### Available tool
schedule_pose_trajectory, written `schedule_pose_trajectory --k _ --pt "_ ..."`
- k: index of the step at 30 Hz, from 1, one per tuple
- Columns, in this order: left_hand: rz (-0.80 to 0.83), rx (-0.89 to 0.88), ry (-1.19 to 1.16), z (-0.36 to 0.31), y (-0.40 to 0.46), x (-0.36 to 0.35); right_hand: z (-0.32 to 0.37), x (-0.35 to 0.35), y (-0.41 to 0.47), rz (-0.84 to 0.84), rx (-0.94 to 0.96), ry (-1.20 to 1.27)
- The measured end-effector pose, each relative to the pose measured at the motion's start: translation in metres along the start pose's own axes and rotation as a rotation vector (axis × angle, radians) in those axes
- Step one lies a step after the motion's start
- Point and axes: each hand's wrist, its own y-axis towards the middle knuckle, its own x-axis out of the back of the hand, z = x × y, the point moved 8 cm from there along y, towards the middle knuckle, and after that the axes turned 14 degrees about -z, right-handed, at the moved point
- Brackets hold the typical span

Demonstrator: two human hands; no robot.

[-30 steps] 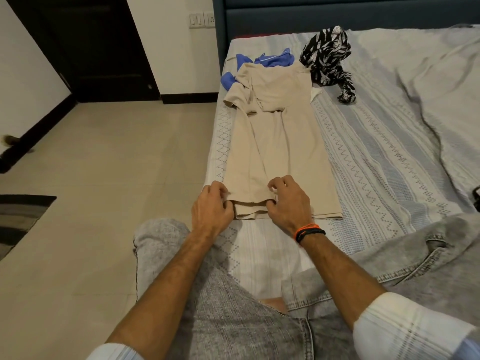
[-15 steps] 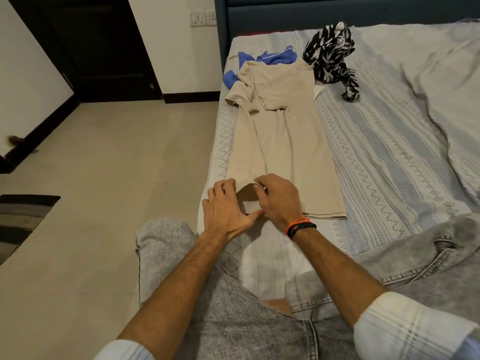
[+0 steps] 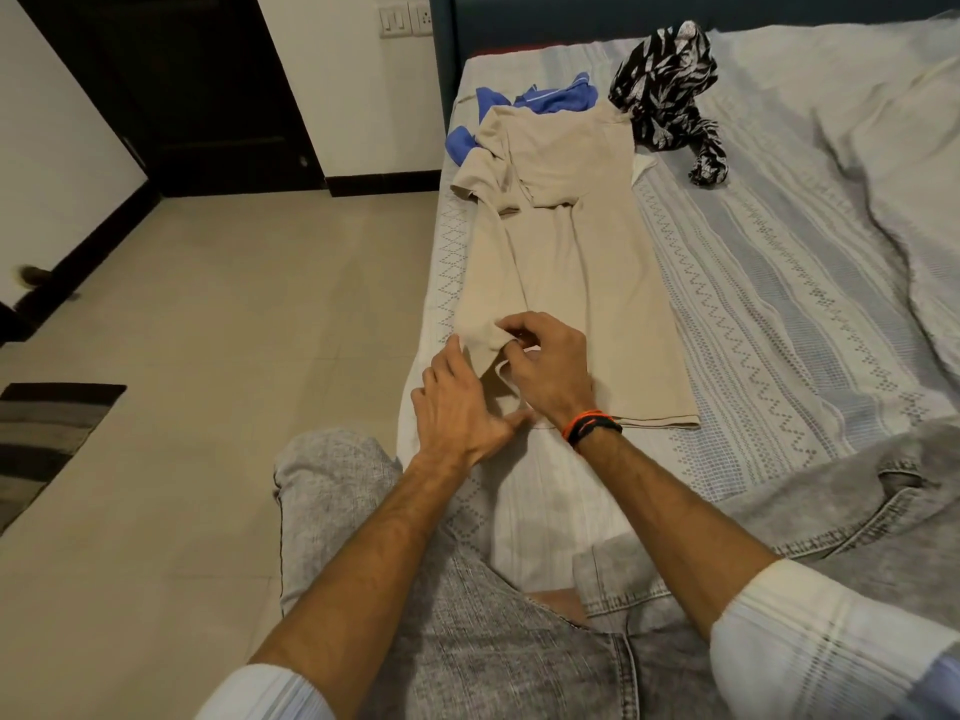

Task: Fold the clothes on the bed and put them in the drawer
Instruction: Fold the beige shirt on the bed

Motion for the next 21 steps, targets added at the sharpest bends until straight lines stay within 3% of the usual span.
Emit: schedule_pose_trajectory --k 5,8,21 --pt "-0.159 0.234 -0.213 0.007 0.006 0.01 0.021 -0.022 0.013 0.081 -0.145 0.145" --pt "-0.17 0.357 -0.274 0.02 0.008 0.015 0.03 -0.041 0.016 0.166 -0.204 0.211" --pt "-0.276 0.704 -0.584 0.057 -0.005 0.024 0.075 -0.112 0.001 0.445 0.046 -0.043"
